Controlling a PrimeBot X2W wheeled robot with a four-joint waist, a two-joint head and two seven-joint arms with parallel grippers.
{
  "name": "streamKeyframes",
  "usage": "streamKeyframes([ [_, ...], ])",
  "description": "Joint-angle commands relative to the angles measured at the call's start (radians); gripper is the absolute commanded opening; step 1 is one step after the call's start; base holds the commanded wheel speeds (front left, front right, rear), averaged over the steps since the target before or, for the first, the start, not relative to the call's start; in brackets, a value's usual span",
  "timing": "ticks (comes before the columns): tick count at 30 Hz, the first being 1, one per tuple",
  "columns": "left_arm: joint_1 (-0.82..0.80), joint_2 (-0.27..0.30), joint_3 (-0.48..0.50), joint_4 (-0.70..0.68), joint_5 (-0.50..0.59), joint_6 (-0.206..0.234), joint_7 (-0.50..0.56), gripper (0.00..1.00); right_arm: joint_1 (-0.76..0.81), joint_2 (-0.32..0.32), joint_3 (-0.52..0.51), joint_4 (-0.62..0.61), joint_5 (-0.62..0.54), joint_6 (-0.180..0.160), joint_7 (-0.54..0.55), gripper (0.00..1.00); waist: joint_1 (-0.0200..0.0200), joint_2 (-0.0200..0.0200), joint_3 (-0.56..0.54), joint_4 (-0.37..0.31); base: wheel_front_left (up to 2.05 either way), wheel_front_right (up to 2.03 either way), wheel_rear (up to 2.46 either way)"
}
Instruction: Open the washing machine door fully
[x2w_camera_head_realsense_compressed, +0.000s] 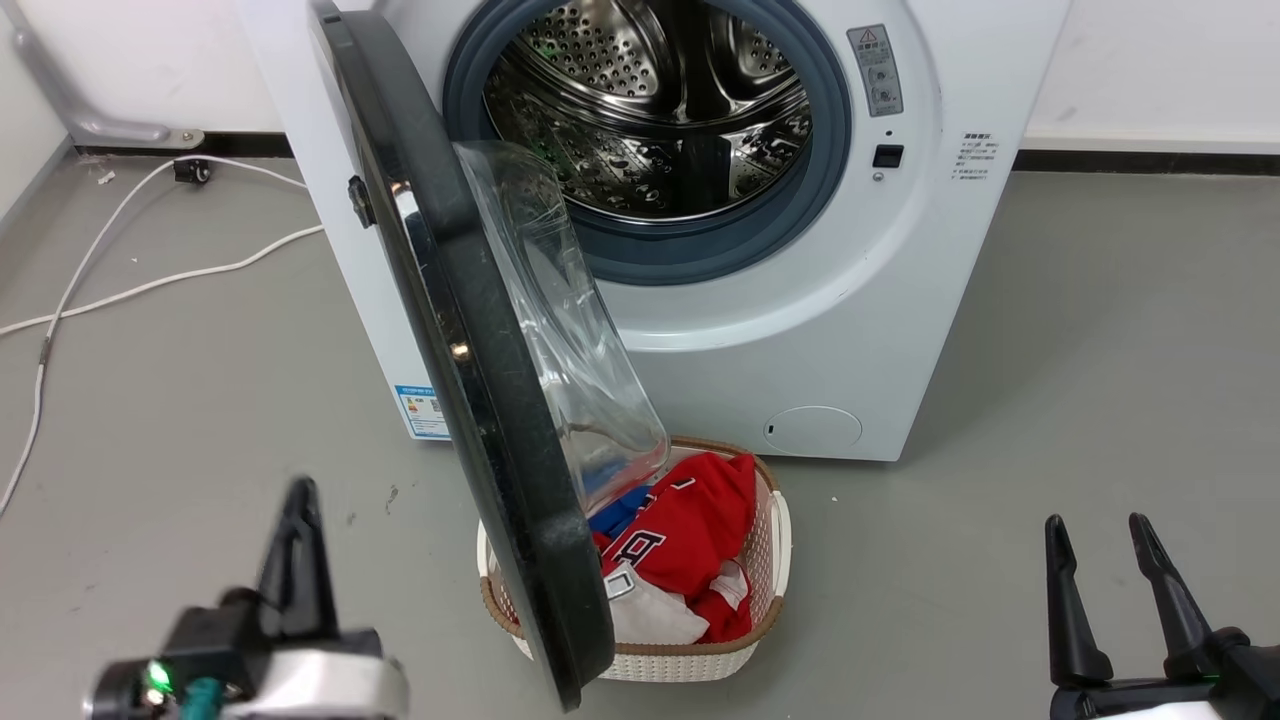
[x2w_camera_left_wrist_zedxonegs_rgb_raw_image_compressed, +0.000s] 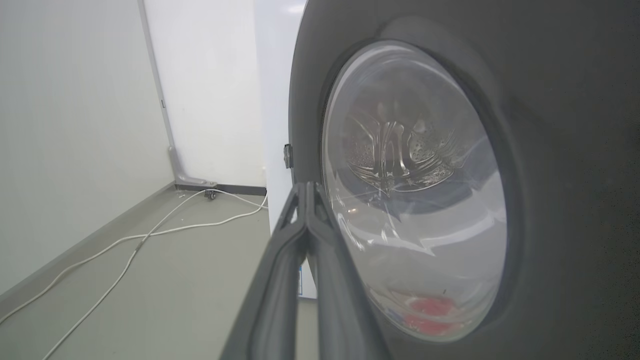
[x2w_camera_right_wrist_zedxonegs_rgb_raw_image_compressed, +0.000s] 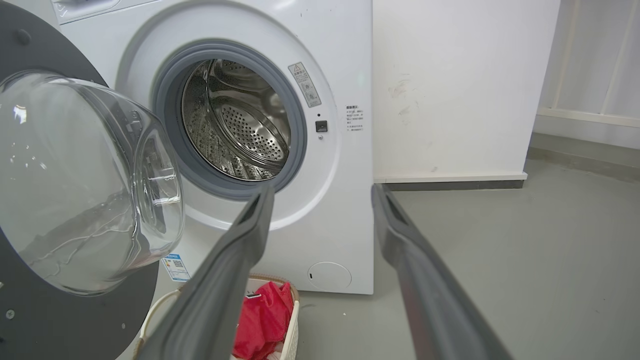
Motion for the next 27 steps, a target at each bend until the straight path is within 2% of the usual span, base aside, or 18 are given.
streamKeyframes([
  [1,-0.032,0.006,0.015,-0.035,0.010,0.003,-0.003,0.00,0.008,0.003,-0.001,0.001,0.004,0.000,-0.002,1.00,0.0000,0.0000,0.000,0.002,0.00,0.00,0.00],
  [6,-0.106,0.039,0.043,-0.181,0.055,0.009,-0.003,0.00,0.006,0.003,-0.003,-0.001,0.004,0.000,-0.002,1.00,0.0000,0.0000,-0.001,0.010,0.00,0.00,0.00],
  [12,-0.217,0.079,-0.004,-0.353,0.112,-0.015,-0.003,0.00,-0.001,0.003,0.002,0.001,0.002,0.000,-0.002,1.00,0.0000,0.0000,0.003,0.014,0.00,0.00,0.00],
  [17,-0.295,0.093,-0.111,-0.434,0.156,-0.059,-0.003,0.00,-0.008,0.003,0.006,0.004,0.006,0.000,-0.002,1.00,0.0000,0.0000,0.005,0.011,0.00,0.00,0.00],
  [22,-0.354,0.079,-0.267,-0.463,0.190,-0.105,0.010,0.00,-0.011,0.003,0.008,0.009,0.007,0.000,-0.002,1.00,0.0000,0.0000,0.007,0.009,0.00,0.00,0.00],
  [27,-0.382,0.062,-0.388,-0.469,0.208,-0.122,0.041,0.00,-0.015,0.003,0.009,0.009,0.007,0.000,-0.002,1.00,0.0000,0.0000,0.009,0.008,0.00,0.00,0.00],
])
